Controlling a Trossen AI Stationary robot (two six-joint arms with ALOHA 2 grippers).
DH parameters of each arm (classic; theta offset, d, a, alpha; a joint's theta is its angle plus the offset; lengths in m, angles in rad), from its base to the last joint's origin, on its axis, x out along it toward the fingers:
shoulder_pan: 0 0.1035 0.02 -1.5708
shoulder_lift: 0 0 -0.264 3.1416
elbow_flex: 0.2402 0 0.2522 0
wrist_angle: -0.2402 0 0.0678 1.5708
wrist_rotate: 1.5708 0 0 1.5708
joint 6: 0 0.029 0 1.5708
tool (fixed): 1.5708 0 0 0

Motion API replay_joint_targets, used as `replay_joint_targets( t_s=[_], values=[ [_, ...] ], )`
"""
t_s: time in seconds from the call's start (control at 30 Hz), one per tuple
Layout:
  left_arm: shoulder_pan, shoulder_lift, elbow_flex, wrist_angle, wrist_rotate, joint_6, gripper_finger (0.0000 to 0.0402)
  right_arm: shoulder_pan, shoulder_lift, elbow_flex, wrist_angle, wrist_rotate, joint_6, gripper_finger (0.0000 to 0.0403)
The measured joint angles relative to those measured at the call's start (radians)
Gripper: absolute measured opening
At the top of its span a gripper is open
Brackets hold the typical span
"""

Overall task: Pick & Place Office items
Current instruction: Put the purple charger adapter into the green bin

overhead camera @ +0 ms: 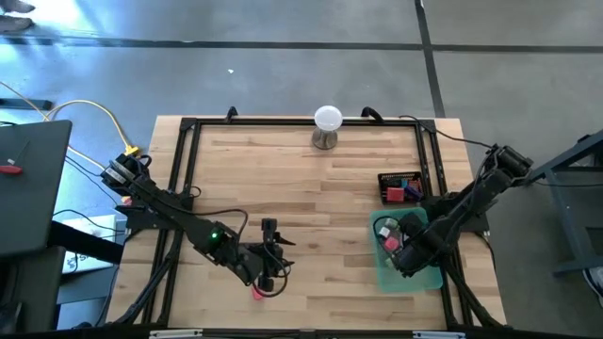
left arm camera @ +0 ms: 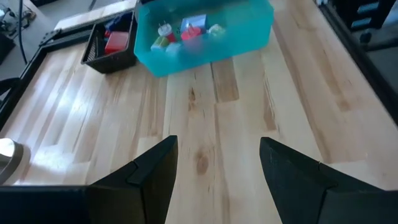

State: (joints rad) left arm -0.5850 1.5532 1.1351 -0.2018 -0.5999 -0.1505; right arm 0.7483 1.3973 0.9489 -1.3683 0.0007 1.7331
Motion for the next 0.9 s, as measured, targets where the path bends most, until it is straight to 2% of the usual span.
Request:
replay_joint_targets(
  t_s=[0.17,0.37,0.83,0.9],
  values=[
    [0.000,0.000,0.000,0.039,0.000,0.001,0.0218,-0.013,0.019,-0.007,-0.006,-0.012,0.027,0.0120],
    [0.000,0.000,0.000,0.086,0.000,0.001,0.0218,-0.072,0.026,-0.110,0.033,-0.114,0.021,0.0120],
    [0.000,0.000,0.000,0.159,0.000,0.001,0.0218,-0.179,0.026,-0.184,0.137,-0.102,-0.099,0.0121],
    [0.000,0.000,0.000,0.159,0.000,0.001,0.0218,-0.189,0.026,-0.189,0.146,-0.095,-0.107,0.0138]
  ],
)
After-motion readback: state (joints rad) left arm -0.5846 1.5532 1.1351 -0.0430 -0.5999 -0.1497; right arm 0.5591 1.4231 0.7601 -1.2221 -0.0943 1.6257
